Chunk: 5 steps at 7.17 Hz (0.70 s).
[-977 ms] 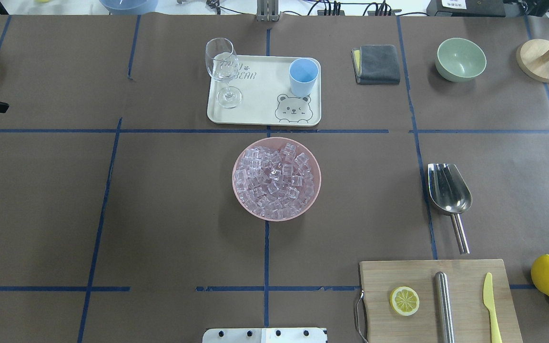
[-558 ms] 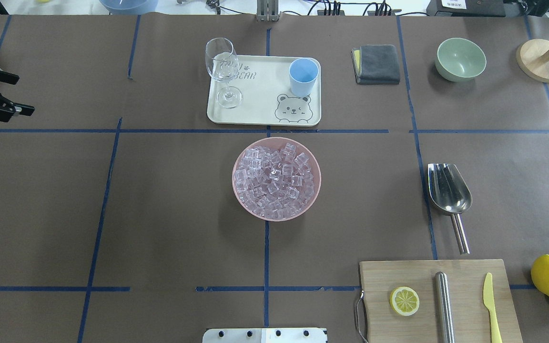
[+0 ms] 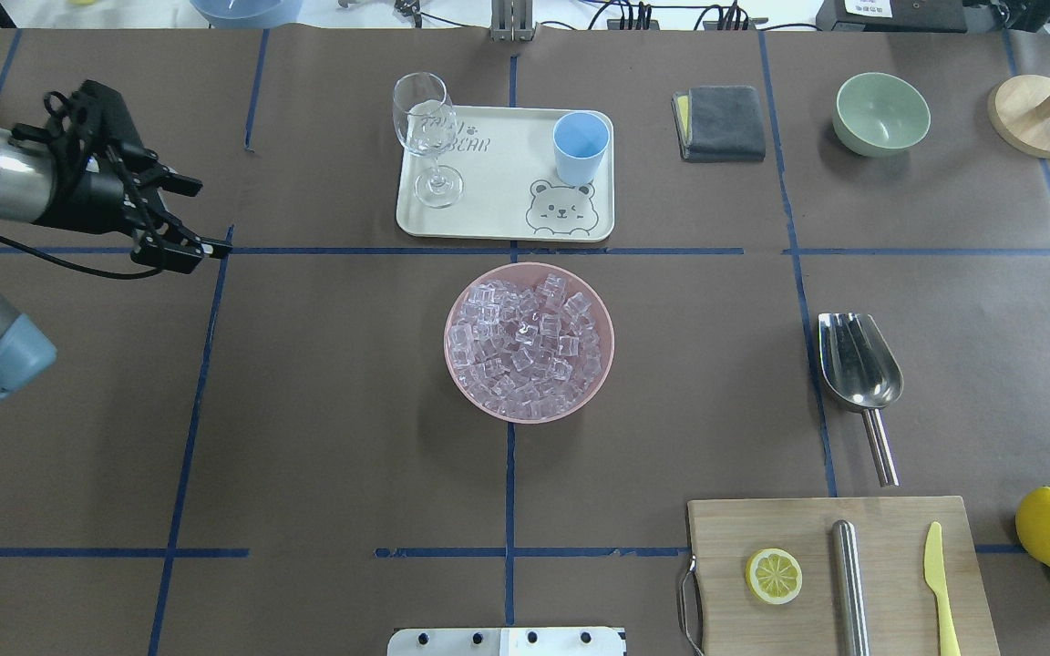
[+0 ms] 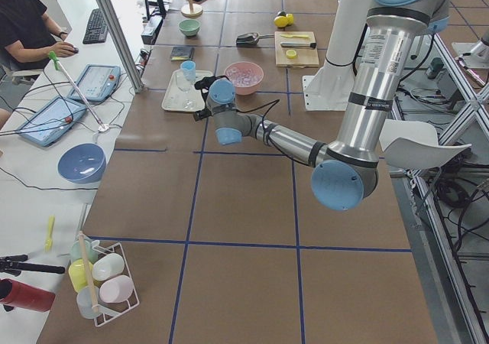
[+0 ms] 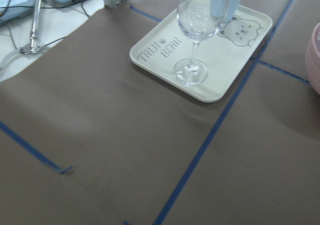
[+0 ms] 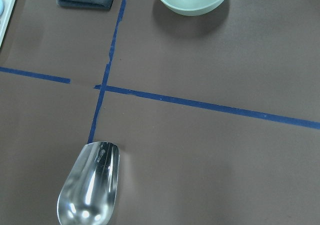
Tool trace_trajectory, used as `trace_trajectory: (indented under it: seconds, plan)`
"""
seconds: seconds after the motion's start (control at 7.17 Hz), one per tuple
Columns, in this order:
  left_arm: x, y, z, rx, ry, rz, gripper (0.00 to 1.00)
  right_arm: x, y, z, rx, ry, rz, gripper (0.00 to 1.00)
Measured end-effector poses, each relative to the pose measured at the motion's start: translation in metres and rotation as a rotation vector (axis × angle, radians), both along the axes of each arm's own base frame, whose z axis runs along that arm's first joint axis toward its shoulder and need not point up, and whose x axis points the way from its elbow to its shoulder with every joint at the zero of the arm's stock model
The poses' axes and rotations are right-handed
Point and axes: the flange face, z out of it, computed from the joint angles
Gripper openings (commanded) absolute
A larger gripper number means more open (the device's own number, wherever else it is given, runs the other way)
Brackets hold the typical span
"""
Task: Put ice in cup with scoop
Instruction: 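Move the left gripper toward the ice bowl while the right reaches the scoop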
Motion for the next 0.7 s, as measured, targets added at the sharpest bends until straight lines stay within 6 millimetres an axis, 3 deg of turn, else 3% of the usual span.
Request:
trace_trajectory:
  seconds: [0.42,0.7]
  plan:
    - [0.02,0.014,-0.039,0.058,0.044,0.03,1.0,-0.026,0.001,-0.005,0.014,0.04,-0.024,1.0]
    - [0.061,0.039,-0.052,0.092,0.053,0.111,1.0,-0.062,0.011,-0.025,-0.077,0.04,0.002,1.0]
